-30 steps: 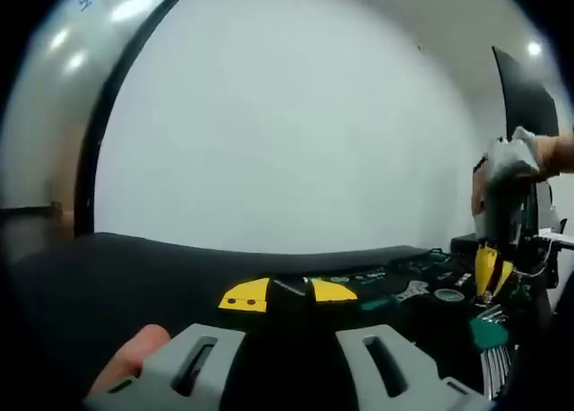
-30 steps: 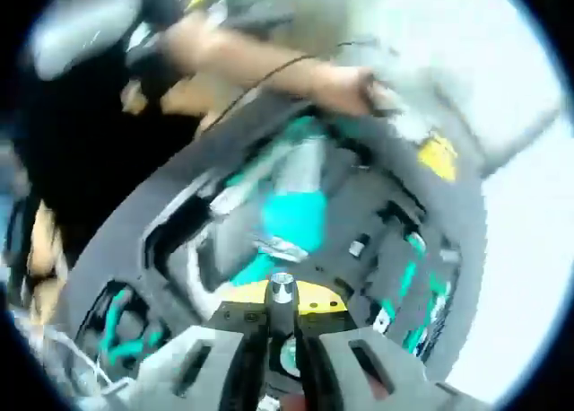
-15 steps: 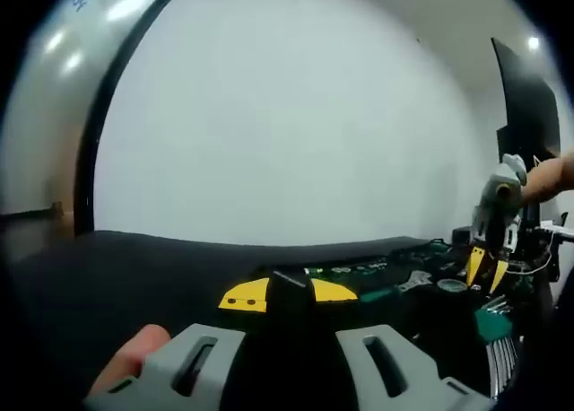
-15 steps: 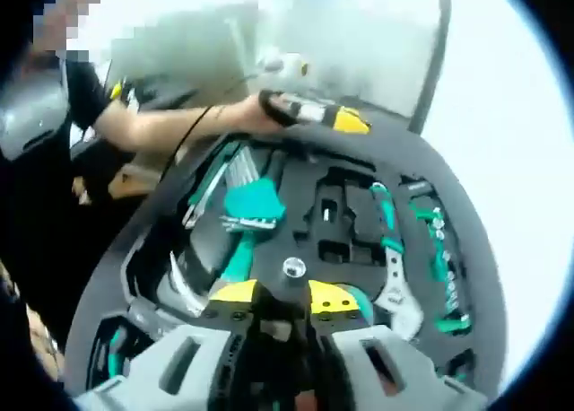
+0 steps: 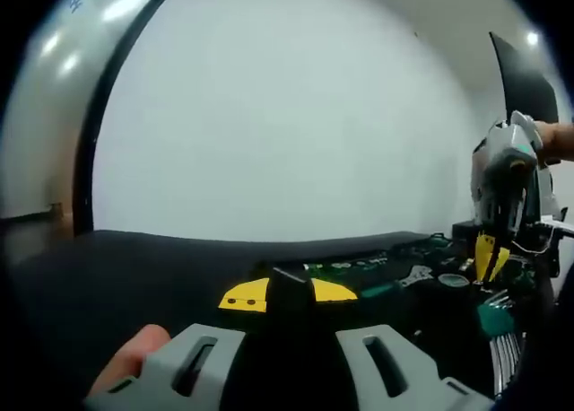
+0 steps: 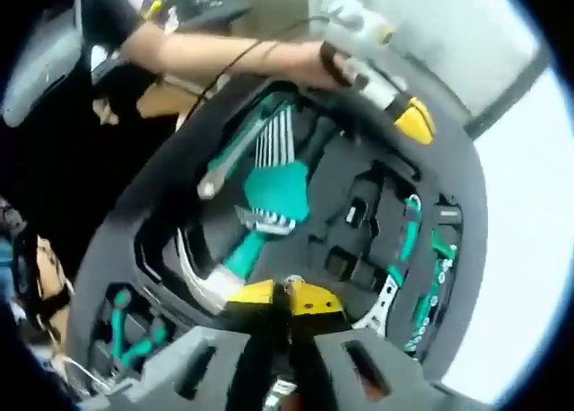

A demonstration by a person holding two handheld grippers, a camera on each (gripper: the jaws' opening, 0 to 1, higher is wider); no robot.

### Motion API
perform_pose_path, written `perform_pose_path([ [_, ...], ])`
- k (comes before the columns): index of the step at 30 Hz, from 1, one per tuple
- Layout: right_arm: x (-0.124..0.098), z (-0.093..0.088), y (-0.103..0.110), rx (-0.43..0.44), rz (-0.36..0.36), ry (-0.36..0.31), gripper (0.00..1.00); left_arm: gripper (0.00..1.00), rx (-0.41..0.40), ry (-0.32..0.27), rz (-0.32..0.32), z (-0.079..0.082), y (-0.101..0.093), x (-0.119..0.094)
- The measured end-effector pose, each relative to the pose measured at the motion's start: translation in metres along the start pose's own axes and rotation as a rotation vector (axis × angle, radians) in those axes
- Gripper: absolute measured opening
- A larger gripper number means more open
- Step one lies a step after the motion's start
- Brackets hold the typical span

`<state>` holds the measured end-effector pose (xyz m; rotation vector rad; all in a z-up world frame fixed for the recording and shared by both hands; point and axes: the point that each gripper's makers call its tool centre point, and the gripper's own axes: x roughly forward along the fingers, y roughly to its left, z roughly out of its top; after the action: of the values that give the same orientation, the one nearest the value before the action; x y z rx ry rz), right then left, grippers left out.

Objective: Pick up the tools and put them into their designated positions in the toolbox.

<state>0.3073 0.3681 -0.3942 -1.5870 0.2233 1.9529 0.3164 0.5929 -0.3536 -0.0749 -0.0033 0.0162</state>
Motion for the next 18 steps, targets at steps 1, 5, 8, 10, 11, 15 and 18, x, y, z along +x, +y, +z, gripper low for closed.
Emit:
perform_pose_path([
  [1,-0.001,0.002,0.0,-0.039,0.01,0.0,0.0,0.13,0.0,-0.001,-0.001,0.001,0.0,0.0],
  [5,-0.009,0.001,-0.007,-0.056,0.037,0.019,0.0,0.13,-0.001,-0.009,-0.004,0.003,-0.002,-0.001],
  [8,-0.021,0.002,-0.043,-0.01,-0.013,-0.021,0.0,0.13,0.0,-0.013,-0.006,0.004,-0.004,-0.002],
  [10,-0.026,-0.007,-0.078,0.088,-0.045,-0.031,0.0,0.13,-0.001,-0.017,-0.005,0.005,-0.003,-0.001],
  [11,-0.026,-0.015,-0.096,0.113,-0.067,-0.025,0.0,0.13,-0.004,-0.02,-0.005,0.005,-0.003,-0.001],
  [15,-0.012,-0.036,-0.134,0.157,-0.086,0.016,0.0,0.13,-0.009,-0.022,-0.001,0.005,-0.001,-0.001],
  [18,0.002,-0.043,-0.146,0.168,-0.081,0.037,0.0,0.13,-0.005,-0.019,-0.003,0.005,-0.002,-0.001],
])
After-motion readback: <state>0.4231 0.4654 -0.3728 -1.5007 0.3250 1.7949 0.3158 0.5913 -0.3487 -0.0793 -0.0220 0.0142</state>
